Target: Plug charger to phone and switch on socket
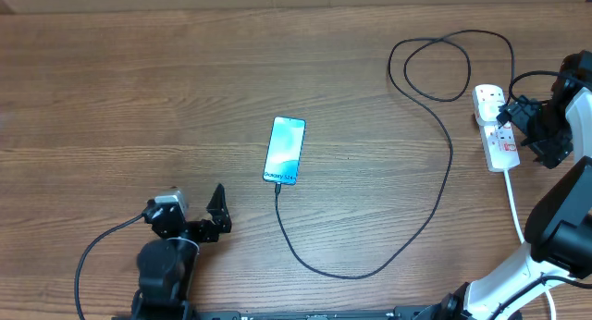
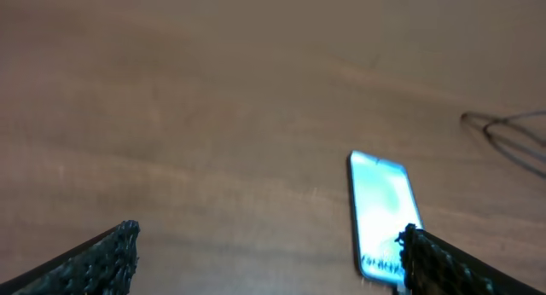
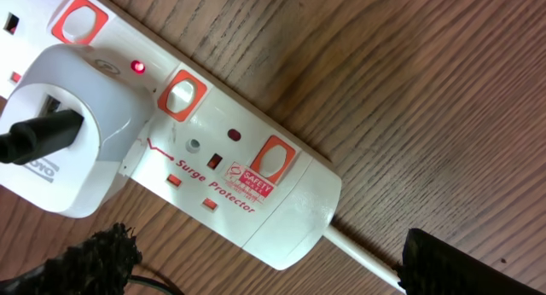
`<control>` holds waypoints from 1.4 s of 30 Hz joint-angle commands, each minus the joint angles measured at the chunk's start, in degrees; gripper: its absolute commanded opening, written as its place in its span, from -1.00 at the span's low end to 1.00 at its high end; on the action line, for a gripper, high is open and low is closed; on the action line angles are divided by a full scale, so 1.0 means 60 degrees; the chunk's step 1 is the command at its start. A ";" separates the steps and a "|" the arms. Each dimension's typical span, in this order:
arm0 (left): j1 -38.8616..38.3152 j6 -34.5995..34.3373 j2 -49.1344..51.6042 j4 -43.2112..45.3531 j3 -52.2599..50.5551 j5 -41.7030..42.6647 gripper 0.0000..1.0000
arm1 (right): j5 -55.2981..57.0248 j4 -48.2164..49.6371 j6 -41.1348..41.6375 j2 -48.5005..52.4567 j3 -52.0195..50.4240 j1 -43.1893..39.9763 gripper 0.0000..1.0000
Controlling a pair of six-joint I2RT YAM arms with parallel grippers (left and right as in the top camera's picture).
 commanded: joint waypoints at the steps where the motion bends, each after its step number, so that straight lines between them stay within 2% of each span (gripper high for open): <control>1: 0.0062 0.1260 -0.0943 -0.0029 -0.0033 -0.0193 1.00 | 0.0051 0.0011 -0.0069 -0.0219 0.0102 0.0015 1.00; 5: 0.0062 0.2823 -0.1610 -0.0055 -0.0033 -0.0262 1.00 | 0.0051 0.0011 -0.0069 -0.0219 0.0102 0.0015 1.00; 12: 0.0062 0.4528 -0.1621 -0.0022 -0.0033 -0.0404 1.00 | 0.0051 0.0011 -0.0069 -0.0219 0.0102 0.0015 1.00; 42: 0.0062 0.4517 -0.1610 -0.0011 -0.0033 -0.0404 0.99 | 0.0047 0.0011 -0.0069 -0.0219 0.0102 0.0015 1.00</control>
